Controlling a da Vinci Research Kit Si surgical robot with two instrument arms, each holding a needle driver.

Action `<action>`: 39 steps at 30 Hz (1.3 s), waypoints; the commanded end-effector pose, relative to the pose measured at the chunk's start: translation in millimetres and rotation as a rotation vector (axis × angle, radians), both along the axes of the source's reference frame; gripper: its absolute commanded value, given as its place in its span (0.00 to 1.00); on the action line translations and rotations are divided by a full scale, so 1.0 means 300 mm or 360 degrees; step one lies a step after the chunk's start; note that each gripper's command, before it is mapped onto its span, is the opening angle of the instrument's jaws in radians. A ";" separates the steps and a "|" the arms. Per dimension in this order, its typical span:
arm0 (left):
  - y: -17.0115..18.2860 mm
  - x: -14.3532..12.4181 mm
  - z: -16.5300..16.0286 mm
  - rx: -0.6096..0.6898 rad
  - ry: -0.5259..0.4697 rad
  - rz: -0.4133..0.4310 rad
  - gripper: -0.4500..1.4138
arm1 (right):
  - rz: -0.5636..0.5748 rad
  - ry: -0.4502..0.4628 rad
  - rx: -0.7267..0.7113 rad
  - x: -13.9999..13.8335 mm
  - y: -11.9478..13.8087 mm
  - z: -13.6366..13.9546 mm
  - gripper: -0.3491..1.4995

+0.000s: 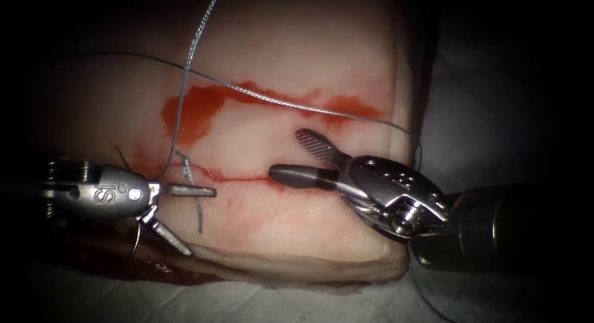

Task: Wound Closure

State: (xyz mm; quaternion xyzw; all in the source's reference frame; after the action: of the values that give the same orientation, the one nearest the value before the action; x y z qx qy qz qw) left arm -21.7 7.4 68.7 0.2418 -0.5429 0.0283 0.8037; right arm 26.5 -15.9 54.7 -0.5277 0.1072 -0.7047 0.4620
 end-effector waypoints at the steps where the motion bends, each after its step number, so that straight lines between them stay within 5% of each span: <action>1: 0.000 -0.0022 0.002 -0.0001 0.0000 0.0000 0.41 | 0.0004 0.0008 0.0007 0.0029 -0.0002 0.0015 0.96; 10: 0.001 -0.0030 0.003 -0.0090 -0.0069 0.0076 0.28 | 0.0010 0.0010 0.0015 0.0032 -0.0004 0.0013 0.96; 16: 0.000 -0.0025 0.006 -0.0103 -0.0080 0.0092 0.29 | 0.0015 0.0012 0.0023 0.0037 -0.0007 0.0010 0.96; 23: -0.004 -0.0010 0.008 -0.0125 -0.0073 0.0128 0.46 | 0.0014 0.0012 0.0023 0.0036 -0.0009 0.0009 0.96; 30: -0.003 -0.0011 0.010 -0.0135 -0.0031 0.0168 0.43 | 0.0018 0.0016 0.0031 0.0036 -0.0011 0.0007 0.96; 33: -0.004 -0.0010 0.011 -0.0143 -0.0011 0.0183 0.35 | 0.0018 0.0016 0.0031 0.0036 -0.0012 0.0005 0.96; 36: -0.004 0.0000 0.013 -0.0086 0.0041 0.0153 0.05 | 0.0018 0.0015 0.0031 0.0037 -0.0012 0.0005 0.96; 39: -0.004 0.0006 0.013 -0.0086 0.0069 0.0112 0.01 | 0.0018 0.0016 0.0032 0.0037 -0.0013 0.0004 0.96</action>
State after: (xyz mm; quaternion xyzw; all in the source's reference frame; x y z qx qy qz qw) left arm -21.0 6.3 72.3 0.2396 -0.5152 0.0660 0.8203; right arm 26.8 -16.3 54.3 -0.5259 0.1132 -0.6990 0.4712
